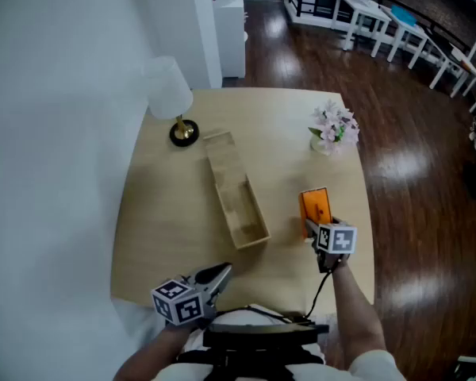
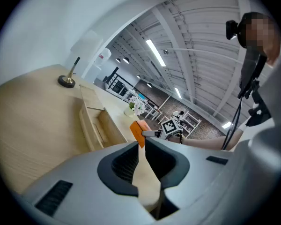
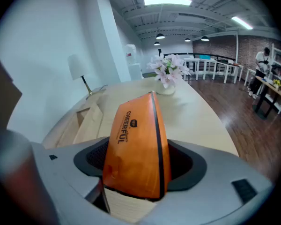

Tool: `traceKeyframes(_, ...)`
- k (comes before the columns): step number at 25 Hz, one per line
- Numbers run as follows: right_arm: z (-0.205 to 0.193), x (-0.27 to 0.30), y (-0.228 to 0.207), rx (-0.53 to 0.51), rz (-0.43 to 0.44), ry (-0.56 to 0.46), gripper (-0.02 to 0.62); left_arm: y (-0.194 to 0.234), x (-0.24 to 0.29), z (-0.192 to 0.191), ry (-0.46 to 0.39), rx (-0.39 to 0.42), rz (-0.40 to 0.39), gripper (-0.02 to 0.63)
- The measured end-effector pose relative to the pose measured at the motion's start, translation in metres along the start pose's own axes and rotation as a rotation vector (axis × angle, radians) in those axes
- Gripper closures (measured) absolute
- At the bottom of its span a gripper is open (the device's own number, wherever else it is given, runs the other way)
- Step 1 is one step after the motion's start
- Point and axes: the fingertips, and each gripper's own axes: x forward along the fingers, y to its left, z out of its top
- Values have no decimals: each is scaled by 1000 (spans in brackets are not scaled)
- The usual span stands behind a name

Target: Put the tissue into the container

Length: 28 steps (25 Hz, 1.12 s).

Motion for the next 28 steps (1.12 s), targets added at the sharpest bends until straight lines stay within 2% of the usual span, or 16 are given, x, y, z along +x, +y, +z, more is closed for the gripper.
traceKeyframes(8,58,-10,133,-75,209,-88,236,13,-18,5,-14,-21,-10,566)
traceKeyframes(16,53,19,227,-107,336,-18,236,34,-47,12,-42,-37,10,566)
traceKeyframes(18,40,35,233,-117,320,26,224,37,-52,13,-50,-41,14,566)
traceKeyframes(19,34,44,231,-123,283,38,218,38,-53,14,-54,-40,15,566)
traceKeyframes(21,28,56,225,-139,207,39,166,38,-54,16,-59,-33,15,566)
traceKeyframes(22,25,58,225,-148,196,42,166,38,-54,17,-59,-29,15,566)
traceKeyframes(28,12,49,217,-114,218,67,166,34,-54,19,-62,-32,5,566)
